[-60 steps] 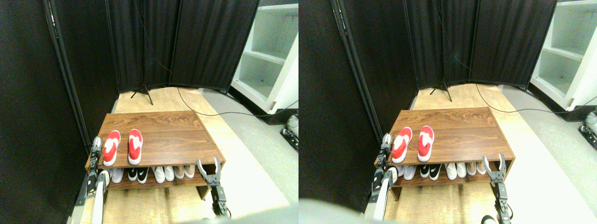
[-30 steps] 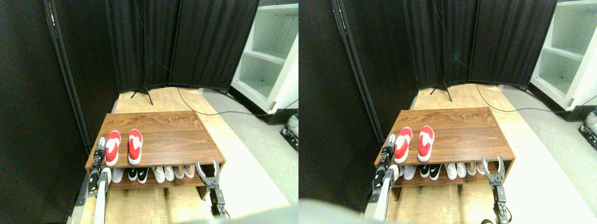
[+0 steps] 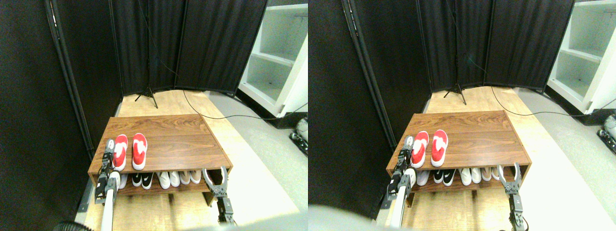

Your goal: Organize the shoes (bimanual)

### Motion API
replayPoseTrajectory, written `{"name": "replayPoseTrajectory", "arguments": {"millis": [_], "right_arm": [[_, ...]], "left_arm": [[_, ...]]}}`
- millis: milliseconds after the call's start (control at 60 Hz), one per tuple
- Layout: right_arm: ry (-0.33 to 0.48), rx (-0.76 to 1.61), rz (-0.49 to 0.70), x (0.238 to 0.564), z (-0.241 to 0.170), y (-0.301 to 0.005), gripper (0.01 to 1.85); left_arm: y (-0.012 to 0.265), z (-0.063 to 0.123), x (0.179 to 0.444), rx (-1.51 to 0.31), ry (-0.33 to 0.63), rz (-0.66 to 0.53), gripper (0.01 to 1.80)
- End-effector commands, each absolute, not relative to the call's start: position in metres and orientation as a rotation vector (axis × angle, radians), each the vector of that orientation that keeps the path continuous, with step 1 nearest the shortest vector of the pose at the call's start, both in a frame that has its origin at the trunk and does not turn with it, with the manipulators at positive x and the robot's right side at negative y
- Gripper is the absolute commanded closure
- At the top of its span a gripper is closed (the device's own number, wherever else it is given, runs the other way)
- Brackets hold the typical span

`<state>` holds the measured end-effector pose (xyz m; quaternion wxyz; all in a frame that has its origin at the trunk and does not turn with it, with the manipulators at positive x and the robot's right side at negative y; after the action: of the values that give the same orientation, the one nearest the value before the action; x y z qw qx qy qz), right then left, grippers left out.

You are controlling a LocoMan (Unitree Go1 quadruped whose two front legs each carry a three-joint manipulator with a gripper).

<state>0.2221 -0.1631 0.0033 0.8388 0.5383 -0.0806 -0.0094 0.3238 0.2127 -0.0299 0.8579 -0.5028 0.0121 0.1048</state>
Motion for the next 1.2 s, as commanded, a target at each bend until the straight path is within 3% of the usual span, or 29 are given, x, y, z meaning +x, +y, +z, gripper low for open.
{"name": "replayPoseTrajectory", "arguments": {"millis": [17, 467, 783, 1200], "right_arm": [[-0.234, 1.154, 0.019, 0.221, 0.016, -0.162, 1.42], [-0.246, 1.155, 0.039, 0.223, 0.018, -0.165, 1.38], [-0.239, 1.165, 0.028, 0.228, 0.013, -0.169, 1.41], [-0.241, 1.199, 0.020, 0.231, 0.011, -0.171, 1.40]], "left_arm": [[0.207, -0.026, 0.326, -1.041, 0.004, 0.185, 1.80], [0.195, -0.037, 0.323, -1.075, -0.016, 0.204, 1.80], [0.215, -0.034, 0.328, -1.047, -0.045, 0.197, 1.80], [0.204, -0.038, 0.331, -1.047, -0.024, 0.216, 1.80]]}}
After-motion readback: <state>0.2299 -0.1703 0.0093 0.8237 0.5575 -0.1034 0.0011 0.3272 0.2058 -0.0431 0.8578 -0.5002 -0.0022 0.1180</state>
